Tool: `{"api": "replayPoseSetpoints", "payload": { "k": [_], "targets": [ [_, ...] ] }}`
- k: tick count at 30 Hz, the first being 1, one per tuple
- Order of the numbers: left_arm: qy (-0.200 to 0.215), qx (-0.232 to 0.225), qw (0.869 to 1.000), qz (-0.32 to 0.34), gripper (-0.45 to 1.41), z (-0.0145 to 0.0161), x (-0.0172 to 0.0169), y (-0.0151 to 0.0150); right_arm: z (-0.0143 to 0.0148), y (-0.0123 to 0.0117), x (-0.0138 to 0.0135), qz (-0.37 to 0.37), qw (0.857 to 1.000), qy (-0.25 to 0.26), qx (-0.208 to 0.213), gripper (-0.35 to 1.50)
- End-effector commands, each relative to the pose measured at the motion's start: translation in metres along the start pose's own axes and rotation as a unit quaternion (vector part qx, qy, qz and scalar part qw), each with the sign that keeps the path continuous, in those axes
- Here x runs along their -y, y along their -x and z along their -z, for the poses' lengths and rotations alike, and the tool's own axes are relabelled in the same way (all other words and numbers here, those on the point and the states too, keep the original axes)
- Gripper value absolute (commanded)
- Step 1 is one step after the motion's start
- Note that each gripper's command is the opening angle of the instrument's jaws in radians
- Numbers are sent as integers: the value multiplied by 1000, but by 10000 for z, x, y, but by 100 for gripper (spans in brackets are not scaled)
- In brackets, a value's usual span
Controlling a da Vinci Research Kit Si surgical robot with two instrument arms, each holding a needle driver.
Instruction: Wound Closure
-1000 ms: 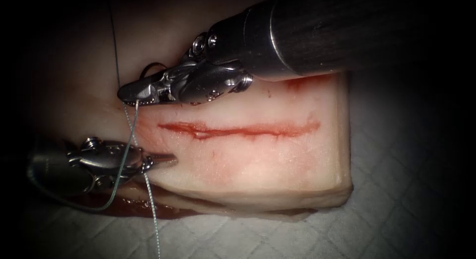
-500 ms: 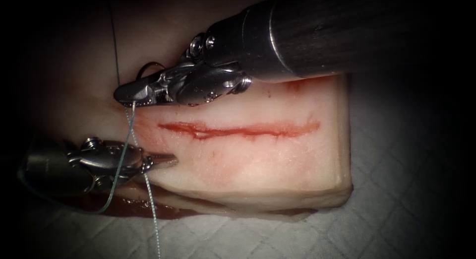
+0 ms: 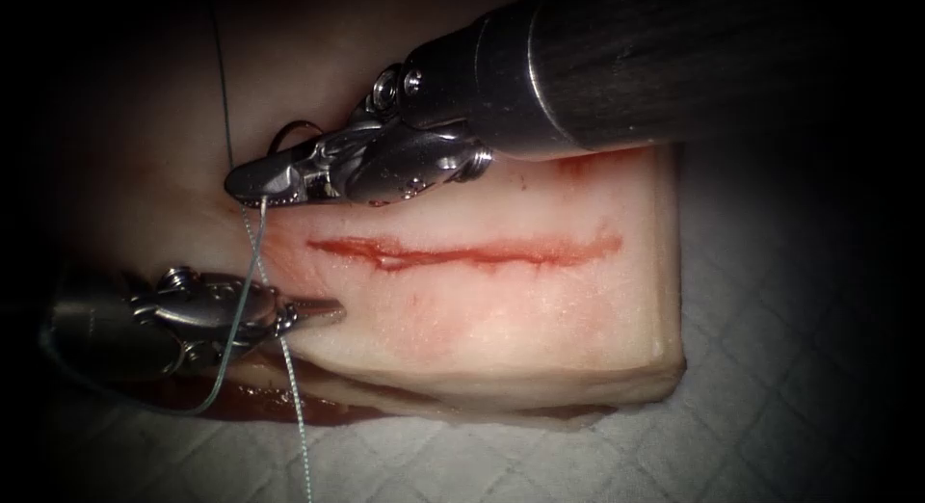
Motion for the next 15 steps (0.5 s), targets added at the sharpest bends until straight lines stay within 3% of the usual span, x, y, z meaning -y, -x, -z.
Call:
{"api": "replayPoseSetpoints", "payload": {
  "k": [1,15],
  "targets": [
    [0,0,1000,0,-45,-7,1,-1,-9,-6,0,-2,1000,-4,-1,-35],
    [0,0,1000,0,-45,-8,1,-1,-11,-1,5,-30,999,-23,0,-35]
  ]
}}
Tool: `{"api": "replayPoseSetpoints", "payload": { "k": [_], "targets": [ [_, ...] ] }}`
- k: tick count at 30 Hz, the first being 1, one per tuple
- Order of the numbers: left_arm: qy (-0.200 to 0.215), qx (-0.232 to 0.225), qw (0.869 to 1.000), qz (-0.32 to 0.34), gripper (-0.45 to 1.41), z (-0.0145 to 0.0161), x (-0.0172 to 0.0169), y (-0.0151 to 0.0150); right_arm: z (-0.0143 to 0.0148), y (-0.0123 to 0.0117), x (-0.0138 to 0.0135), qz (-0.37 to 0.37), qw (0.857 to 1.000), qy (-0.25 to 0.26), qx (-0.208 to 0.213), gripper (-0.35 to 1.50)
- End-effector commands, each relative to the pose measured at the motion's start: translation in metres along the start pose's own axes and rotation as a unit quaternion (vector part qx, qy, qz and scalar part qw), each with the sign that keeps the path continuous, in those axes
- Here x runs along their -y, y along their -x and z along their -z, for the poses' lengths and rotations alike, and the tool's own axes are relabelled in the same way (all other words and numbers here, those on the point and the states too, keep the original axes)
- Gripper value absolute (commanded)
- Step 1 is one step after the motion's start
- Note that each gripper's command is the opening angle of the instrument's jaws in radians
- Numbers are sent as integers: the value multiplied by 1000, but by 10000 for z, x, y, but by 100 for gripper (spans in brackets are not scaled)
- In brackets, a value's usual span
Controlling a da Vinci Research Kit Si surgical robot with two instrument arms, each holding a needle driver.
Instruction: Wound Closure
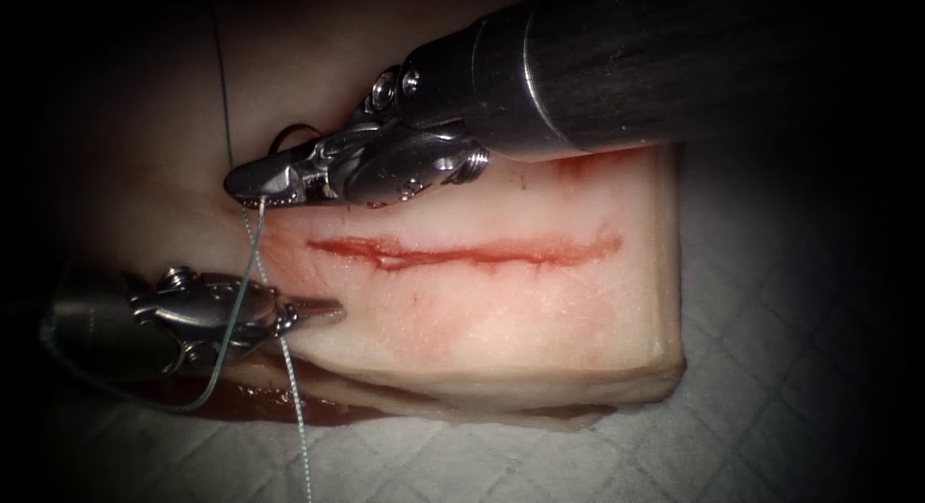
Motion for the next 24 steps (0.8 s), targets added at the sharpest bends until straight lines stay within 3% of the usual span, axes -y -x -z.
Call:
{"api": "replayPoseSetpoints", "payload": {
  "k": [1,24],
  "targets": [
    [0,0,1000,0,-45,-8,0,-1,-8,-6,3,1,1000,-2,0,-35],
    [0,0,1000,0,-45,-8,1,-1,-12,-6,-9,-16,1000,-3,1,-35]
  ]
}}
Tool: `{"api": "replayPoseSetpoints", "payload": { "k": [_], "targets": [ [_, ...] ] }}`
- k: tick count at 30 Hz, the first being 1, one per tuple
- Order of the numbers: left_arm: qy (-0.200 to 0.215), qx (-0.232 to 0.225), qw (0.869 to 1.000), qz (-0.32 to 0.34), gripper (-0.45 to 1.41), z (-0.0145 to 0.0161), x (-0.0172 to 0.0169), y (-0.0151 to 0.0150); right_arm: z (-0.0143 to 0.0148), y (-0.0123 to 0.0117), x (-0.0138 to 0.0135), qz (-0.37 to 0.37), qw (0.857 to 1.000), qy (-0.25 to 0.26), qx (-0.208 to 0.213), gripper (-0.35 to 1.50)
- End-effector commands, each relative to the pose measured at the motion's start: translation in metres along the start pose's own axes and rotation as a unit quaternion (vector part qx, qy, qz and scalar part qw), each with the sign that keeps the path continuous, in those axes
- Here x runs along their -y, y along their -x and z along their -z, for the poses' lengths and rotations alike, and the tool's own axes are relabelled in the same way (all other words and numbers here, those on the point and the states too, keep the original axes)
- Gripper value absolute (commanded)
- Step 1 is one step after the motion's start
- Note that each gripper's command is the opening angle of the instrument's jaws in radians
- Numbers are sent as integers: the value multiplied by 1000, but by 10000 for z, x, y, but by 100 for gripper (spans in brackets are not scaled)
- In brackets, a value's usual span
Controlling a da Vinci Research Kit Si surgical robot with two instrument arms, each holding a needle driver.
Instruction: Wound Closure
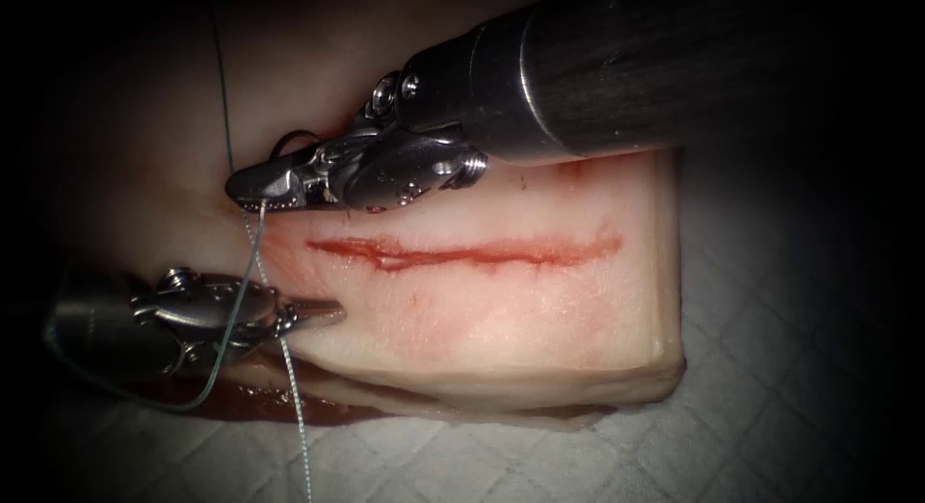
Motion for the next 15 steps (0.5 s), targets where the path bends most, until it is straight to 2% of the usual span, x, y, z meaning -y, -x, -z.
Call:
{"api": "replayPoseSetpoints", "payload": {
  "k": [1,10,15],
  "targets": [
    [0,0,1000,0,-45,-8,1,-1,-9,-6,1,2,1000,-1,0,-35],
    [0,0,1000,0,-45,-8,2,-1,-15,-4,-15,-11,1000,1,3,-35],
    [-1,-2,1000,0,-45,-8,2,-1,-15,-4,-13,-14,1000,1,4,-35]
  ]
}}
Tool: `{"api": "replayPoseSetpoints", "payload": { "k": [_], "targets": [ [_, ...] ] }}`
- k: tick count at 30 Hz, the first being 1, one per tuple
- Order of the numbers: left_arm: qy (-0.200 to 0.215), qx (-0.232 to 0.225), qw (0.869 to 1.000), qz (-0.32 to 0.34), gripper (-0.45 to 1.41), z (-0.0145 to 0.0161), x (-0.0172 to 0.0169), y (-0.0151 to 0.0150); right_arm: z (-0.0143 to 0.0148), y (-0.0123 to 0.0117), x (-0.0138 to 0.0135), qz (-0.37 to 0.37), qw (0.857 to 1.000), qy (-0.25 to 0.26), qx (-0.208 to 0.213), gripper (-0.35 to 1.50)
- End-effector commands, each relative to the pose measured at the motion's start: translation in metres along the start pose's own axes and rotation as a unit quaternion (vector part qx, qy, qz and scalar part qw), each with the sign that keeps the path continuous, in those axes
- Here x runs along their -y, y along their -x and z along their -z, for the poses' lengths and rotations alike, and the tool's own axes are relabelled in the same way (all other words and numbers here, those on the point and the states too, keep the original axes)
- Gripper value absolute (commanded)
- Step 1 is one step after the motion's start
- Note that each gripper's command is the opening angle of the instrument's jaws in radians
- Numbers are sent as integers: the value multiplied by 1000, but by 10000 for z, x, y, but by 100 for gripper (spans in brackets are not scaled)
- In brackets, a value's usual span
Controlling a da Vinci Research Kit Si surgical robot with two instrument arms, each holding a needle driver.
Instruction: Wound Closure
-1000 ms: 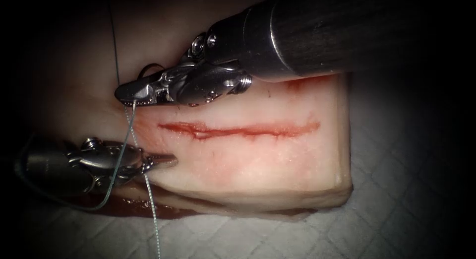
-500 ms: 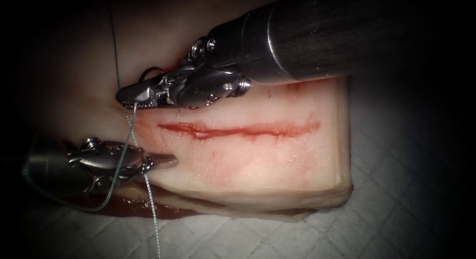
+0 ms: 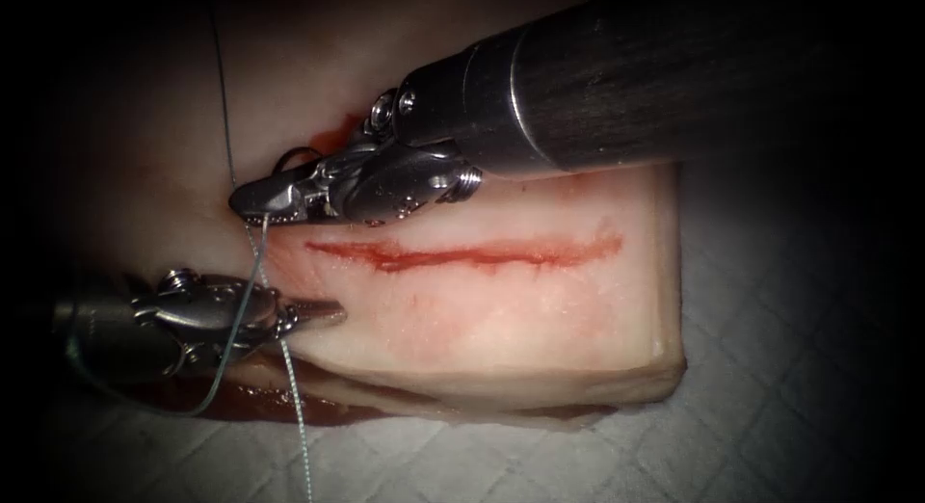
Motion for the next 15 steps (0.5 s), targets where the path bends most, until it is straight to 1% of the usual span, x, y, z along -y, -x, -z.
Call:
{"api": "replayPoseSetpoints", "payload": {
  "k": [1,7,10,15],
  "targets": [
    [-1,0,1000,0,-45,-7,0,-1,-8,-5,4,-1,1000,-2,0,-35],
    [-1,0,1000,-1,-45,-8,0,-1,-5,-7,5,-2,1000,-1,3,-35],
    [-1,0,1000,0,-45,-7,1,-1,-8,-5,1,-3,1000,-1,3,-35],
    [-1,0,1000,2,-45,-7,1,-1,-23,-1,-13,-9,1000,6,8,-35]
  ]
}}
